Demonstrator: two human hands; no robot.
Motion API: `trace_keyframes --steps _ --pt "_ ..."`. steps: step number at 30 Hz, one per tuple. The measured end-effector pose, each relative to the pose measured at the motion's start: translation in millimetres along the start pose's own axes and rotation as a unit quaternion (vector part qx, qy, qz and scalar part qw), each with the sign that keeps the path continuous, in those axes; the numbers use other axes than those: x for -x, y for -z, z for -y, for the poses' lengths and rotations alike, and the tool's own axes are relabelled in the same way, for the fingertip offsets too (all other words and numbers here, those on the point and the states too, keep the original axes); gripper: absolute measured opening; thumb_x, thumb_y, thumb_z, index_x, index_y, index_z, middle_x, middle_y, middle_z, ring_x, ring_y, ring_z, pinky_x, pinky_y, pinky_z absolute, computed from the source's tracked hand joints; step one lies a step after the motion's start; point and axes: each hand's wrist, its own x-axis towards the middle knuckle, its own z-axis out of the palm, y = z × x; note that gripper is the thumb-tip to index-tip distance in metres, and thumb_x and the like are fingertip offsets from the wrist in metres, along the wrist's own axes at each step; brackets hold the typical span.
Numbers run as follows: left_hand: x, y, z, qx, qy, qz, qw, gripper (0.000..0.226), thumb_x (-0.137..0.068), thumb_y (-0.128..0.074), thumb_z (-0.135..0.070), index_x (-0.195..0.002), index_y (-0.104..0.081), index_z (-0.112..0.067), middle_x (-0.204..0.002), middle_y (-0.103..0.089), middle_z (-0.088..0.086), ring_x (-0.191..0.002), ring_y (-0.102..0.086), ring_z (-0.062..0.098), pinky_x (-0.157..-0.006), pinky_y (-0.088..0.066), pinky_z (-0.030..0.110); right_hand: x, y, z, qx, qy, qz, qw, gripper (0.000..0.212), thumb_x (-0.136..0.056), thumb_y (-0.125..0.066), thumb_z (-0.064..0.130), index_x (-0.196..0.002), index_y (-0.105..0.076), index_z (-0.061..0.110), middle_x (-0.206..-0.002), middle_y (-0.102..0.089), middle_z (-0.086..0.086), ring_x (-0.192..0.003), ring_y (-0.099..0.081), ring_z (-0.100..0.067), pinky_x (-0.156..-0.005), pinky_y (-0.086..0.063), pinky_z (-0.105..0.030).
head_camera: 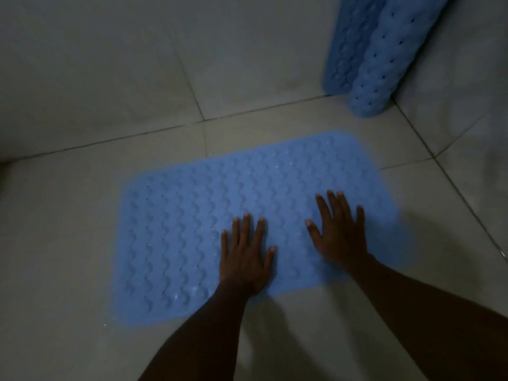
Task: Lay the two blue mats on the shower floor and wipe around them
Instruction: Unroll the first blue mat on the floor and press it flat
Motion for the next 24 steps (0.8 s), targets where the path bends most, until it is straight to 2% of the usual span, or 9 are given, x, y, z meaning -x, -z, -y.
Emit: trace_keyframes --steps 2,4,5,8,10,11,13,19,24 --pt "14.8 7.2 29.1 -0.029 0.024 0.016 0.999 0.081 -0.092 0.001 -0.071 -0.162 -0.008 -0.032 -0.17 -0.001 0.007 -0.157 -0.001 0.034 -0.124 -0.004 0.057 6.9 1.9 27.7 -0.02 0.009 0.004 1.0 0.068 -0.089 -0.039 0.055 -0.143 -0.052 0.017 -0.151 -0.048 -0.012 -0.142 -0.041 -0.032 -0.109 -0.03 -0.062" --pt "12.5 17.8 39.8 -0.033 0.059 0.058 0.996 0.077 -0.093 -0.001 -0.068 -0.162 0.003 -0.035 -0.171 0.007 0.007 -0.157 0.01 0.033 -0.124 0.003 0.056 11.4 0.8 50.3 -0.026 0.024 0.016 0.999 0.066 -0.084 -0.04 0.053 -0.134 -0.06 0.015 -0.144 -0.055 -0.013 -0.136 -0.049 -0.032 -0.105 -0.036 -0.062" --pt "9.0 22.6 38.3 -0.025 0.059 0.059 0.996 0.074 -0.095 -0.006 -0.065 -0.162 0.003 -0.035 -0.171 0.006 0.008 -0.156 0.011 0.033 -0.124 0.005 0.055 13.0 1.3 58.7 -0.023 0.033 0.026 0.999 0.065 -0.082 -0.041 0.053 -0.129 -0.064 0.015 -0.14 -0.059 -0.013 -0.133 -0.053 -0.032 -0.102 -0.04 -0.061" --pt "6.3 32.5 22.6 -0.032 0.012 0.058 0.998 0.084 -0.085 0.002 -0.063 -0.161 -0.017 -0.033 -0.171 -0.006 0.008 -0.157 0.006 0.032 -0.124 0.002 0.055 19.1 2.8 67.7 -0.007 0.052 0.049 0.997 0.059 -0.077 -0.046 0.049 -0.117 -0.07 0.014 -0.13 -0.065 -0.013 -0.126 -0.058 -0.033 -0.099 -0.045 -0.058" --pt "13.3 31.6 21.4 -0.041 0.02 0.076 0.996 0.077 -0.09 -0.004 -0.061 -0.159 -0.022 -0.032 -0.171 -0.005 0.007 -0.157 0.006 0.033 -0.124 0.001 0.055 25.0 4.8 65.3 0.0 0.052 0.075 0.996 0.056 -0.079 -0.054 0.046 -0.123 -0.067 0.015 -0.137 -0.06 -0.011 -0.131 -0.052 -0.032 -0.102 -0.042 -0.053" --pt "16.7 29.7 22.7 -0.045 0.025 0.089 0.995 0.068 -0.097 -0.014 -0.058 -0.16 -0.02 -0.032 -0.171 -0.003 0.007 -0.156 0.007 0.034 -0.124 0.001 0.056 27.2 7.0 63.4 0.009 0.052 0.089 0.995 0.057 -0.08 -0.056 0.047 -0.129 -0.063 0.017 -0.143 -0.054 -0.008 -0.134 -0.048 -0.031 -0.105 -0.039 -0.051" --pt "22.5 27.0 24.9 -0.039 0.027 0.101 0.994 0.064 -0.103 -0.03 -0.052 -0.161 -0.012 -0.032 -0.171 0.004 0.006 -0.156 0.009 0.034 -0.124 0.001 0.057 30.5 10.9 60.1 0.015 0.053 0.114 0.992 0.062 -0.083 -0.053 0.049 -0.139 -0.054 0.021 -0.153 -0.043 -0.005 -0.139 -0.041 -0.028 -0.107 -0.037 -0.047" --pt "25.5 21.7 25.2 -0.024 0.03 0.119 0.992 0.071 -0.103 -0.033 -0.052 -0.162 -0.002 -0.031 -0.17 0.014 0.006 -0.156 0.009 0.035 -0.125 0.0 0.056 30.7 16.0 66.2 0.017 0.039 0.161 0.986 0.068 -0.09 -0.053 0.049 -0.149 -0.032 0.023 -0.161 -0.022 -0.001 -0.146 -0.024 -0.025 -0.109 -0.038 -0.044" --pt "16.6 35.4 15.7 -0.031 0.036 0.138 0.989 0.07 -0.102 -0.038 -0.052 -0.161 -0.012 -0.027 -0.17 0.004 0.011 -0.156 0.003 0.036 -0.124 -0.005 0.056 20.5 29.6 62.4 -0.008 0.042 0.203 0.978 0.062 -0.092 -0.054 0.045 -0.147 -0.038 0.024 -0.159 -0.025 0.001 -0.143 -0.03 -0.025 -0.11 -0.038 -0.044"
